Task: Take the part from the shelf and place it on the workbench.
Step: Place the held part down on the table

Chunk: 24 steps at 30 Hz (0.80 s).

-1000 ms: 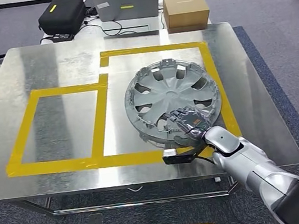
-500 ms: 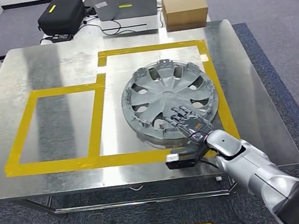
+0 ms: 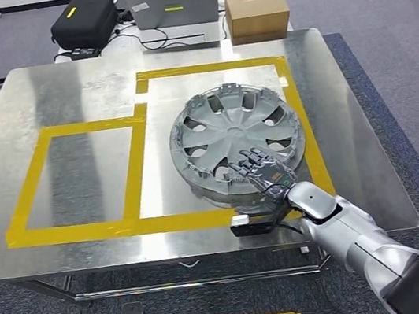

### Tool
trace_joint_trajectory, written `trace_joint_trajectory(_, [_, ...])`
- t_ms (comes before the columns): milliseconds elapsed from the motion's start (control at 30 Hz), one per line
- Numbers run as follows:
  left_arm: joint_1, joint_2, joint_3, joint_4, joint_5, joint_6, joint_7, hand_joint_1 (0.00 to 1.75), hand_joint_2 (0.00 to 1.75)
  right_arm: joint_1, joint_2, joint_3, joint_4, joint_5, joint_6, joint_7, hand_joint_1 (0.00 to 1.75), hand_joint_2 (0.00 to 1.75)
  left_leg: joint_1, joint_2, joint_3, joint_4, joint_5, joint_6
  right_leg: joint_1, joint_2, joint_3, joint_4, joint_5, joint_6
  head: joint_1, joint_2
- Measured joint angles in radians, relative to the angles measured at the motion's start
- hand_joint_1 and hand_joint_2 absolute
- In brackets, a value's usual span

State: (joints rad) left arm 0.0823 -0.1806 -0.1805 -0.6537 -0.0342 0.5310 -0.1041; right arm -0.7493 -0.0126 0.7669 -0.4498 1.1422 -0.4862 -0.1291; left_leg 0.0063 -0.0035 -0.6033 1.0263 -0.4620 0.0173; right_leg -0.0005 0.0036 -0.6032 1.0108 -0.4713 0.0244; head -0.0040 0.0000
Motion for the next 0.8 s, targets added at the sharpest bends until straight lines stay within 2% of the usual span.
trace_joint_trajectory(67, [-0.001, -0.001, 0.000, -0.002, 0.000, 0.000, 0.000, 0.00, 0.00, -0.002, 0.000, 0.000, 0.000, 0.000, 0.000, 0.000, 0.00, 0.00, 0.004, 0.001, 0.004, -0.008, 0.005, 0.011, -0.002, -0.001, -0.024, 0.047, -0.031, 0.010, 0.003, 0.000])
trace_joint_trajectory(167, [-0.001, -0.002, 0.001, -0.003, -0.001, -0.001, 0.000, 0.00, 0.00, 0.000, 0.000, 0.000, 0.000, 0.002, 0.000, -0.001, 0.00, 0.00, 0.006, 0.002, 0.005, -0.010, 0.006, 0.018, -0.007, -0.001, -0.112, 0.227, -0.113, 0.022, 0.007, 0.000])
trace_joint_trajectory(200, [-0.001, -0.002, 0.002, -0.003, -0.001, -0.002, 0.000, 0.00, 0.00, 0.003, 0.000, 0.000, 0.000, 0.003, 0.000, -0.001, 0.00, 0.00, 0.006, 0.003, 0.005, -0.009, 0.005, 0.018, -0.009, -0.001, -0.132, 0.266, -0.120, 0.025, 0.007, 0.000])
trace_joint_trajectory(233, [0.000, -0.003, 0.002, -0.003, 0.000, -0.002, -0.001, 0.00, 0.00, 0.004, 0.000, -0.001, 0.000, 0.004, -0.001, -0.002, 0.00, 0.00, 0.006, 0.002, 0.005, -0.009, 0.005, 0.017, -0.011, -0.002, -0.134, 0.269, -0.109, 0.027, 0.007, 0.000])
trace_joint_trajectory(267, [0.000, -0.003, 0.003, -0.003, 0.000, -0.003, -0.002, 0.00, 0.00, 0.004, 0.000, -0.001, 0.000, 0.004, -0.003, -0.003, 0.00, 0.00, 0.006, 0.002, 0.006, -0.008, 0.004, 0.016, -0.014, -0.002, -0.117, 0.232, -0.081, 0.028, 0.007, 0.000])
trace_joint_trajectory(333, [0.000, -0.005, 0.005, -0.005, 0.002, -0.006, -0.004, 0.00, 0.00, 0.003, 0.000, -0.006, -0.001, 0.004, -0.010, -0.006, 0.00, 0.00, 0.006, 0.001, 0.008, -0.006, 0.001, 0.009, -0.017, -0.004, -0.049, 0.100, -0.018, 0.029, 0.007, 0.000])
trace_joint_trajectory(367, [0.000, -0.006, 0.006, -0.005, 0.004, -0.007, -0.004, 0.00, 0.00, 0.002, 0.000, -0.009, -0.003, 0.004, -0.016, -0.007, 0.00, 0.00, 0.004, 0.000, 0.007, -0.003, 0.001, 0.004, -0.018, -0.004, -0.020, 0.046, -0.001, 0.027, 0.007, 0.000])
trace_joint_trajectory(400, [0.000, -0.007, 0.007, -0.006, 0.006, -0.009, -0.005, 0.00, 0.00, 0.004, 0.001, -0.012, -0.005, 0.004, -0.023, -0.007, 0.00, 0.00, 0.003, 0.000, 0.005, 0.000, 0.001, -0.002, -0.017, -0.003, -0.004, 0.015, 0.006, 0.025, 0.006, 0.000])
trace_joint_trajectory(467, [0.003, -0.009, 0.011, -0.006, 0.011, -0.015, -0.008, 0.00, 0.00, 0.009, 0.001, -0.017, -0.014, 0.004, -0.034, -0.006, 0.00, 0.00, 0.002, 0.000, 0.001, 0.001, 0.005, -0.012, -0.014, -0.001, 0.000, 0.005, 0.005, 0.014, 0.006, 0.000])
trace_joint_trajectory(533, [0.007, -0.011, 0.016, -0.006, 0.014, -0.019, -0.014, 0.00, 0.00, 0.013, 0.001, -0.022, -0.027, 0.006, -0.041, -0.005, 0.00, 0.00, 0.004, 0.000, -0.004, 0.012, -0.010, -0.020, -0.015, -0.001, -0.004, 0.003, 0.010, 0.001, 0.006, 0.000])
trace_joint_trajectory(600, [0.008, -0.012, 0.021, -0.006, 0.018, -0.021, -0.018, 0.00, 0.00, 0.014, 0.001, -0.025, -0.042, 0.009, -0.046, -0.005, 0.00, 0.00, 0.006, 0.001, -0.029, 0.086, -0.071, -0.027, -0.017, -0.002, -0.008, -0.001, 0.018, -0.013, 0.003, 0.000])
trace_joint_trajectory(667, [0.009, -0.013, 0.024, -0.006, 0.021, -0.023, -0.020, 0.00, 0.00, 0.018, 0.001, -0.026, -0.051, 0.012, -0.048, -0.006, 0.00, 0.00, 0.006, 0.001, -0.070, 0.213, -0.146, -0.030, -0.014, -0.003, -0.014, -0.001, 0.023, -0.021, 0.001, 0.000])
trace_joint_trajectory(700, [0.010, -0.013, 0.026, -0.006, 0.023, -0.024, -0.020, 0.00, 0.00, 0.020, 0.001, -0.025, -0.053, 0.014, -0.048, -0.005, 0.00, 0.00, 0.006, 0.001, -0.081, 0.258, -0.166, -0.030, -0.013, -0.004, -0.018, 0.000, 0.025, -0.023, 0.001, 0.000])
trace_joint_trajectory(733, [0.011, -0.013, 0.027, -0.006, 0.024, -0.025, -0.020, 0.00, 0.00, 0.023, 0.001, -0.025, -0.055, 0.015, -0.048, -0.004, 0.00, 0.00, 0.005, 0.001, -0.078, 0.271, -0.168, -0.029, -0.011, -0.004, -0.023, 0.000, 0.029, -0.023, 0.001, 0.000])
trace_joint_trajectory(767, [0.011, -0.013, 0.030, -0.006, 0.025, -0.026, -0.020, 0.00, 0.00, 0.025, 0.001, -0.025, -0.057, 0.017, -0.048, -0.003, 0.00, 0.00, 0.005, 0.001, -0.055, 0.244, -0.151, -0.027, -0.010, -0.004, -0.028, 0.001, 0.033, -0.023, 0.001, 0.000])
trace_joint_trajectory(800, [0.011, -0.014, 0.032, -0.006, 0.026, -0.029, -0.020, 0.00, 0.00, 0.027, 0.001, -0.026, -0.060, 0.018, -0.049, -0.002, 0.00, 0.00, 0.004, 0.001, -0.018, 0.187, -0.124, -0.022, -0.009, -0.004, -0.032, 0.002, 0.037, -0.021, 0.001, 0.000])
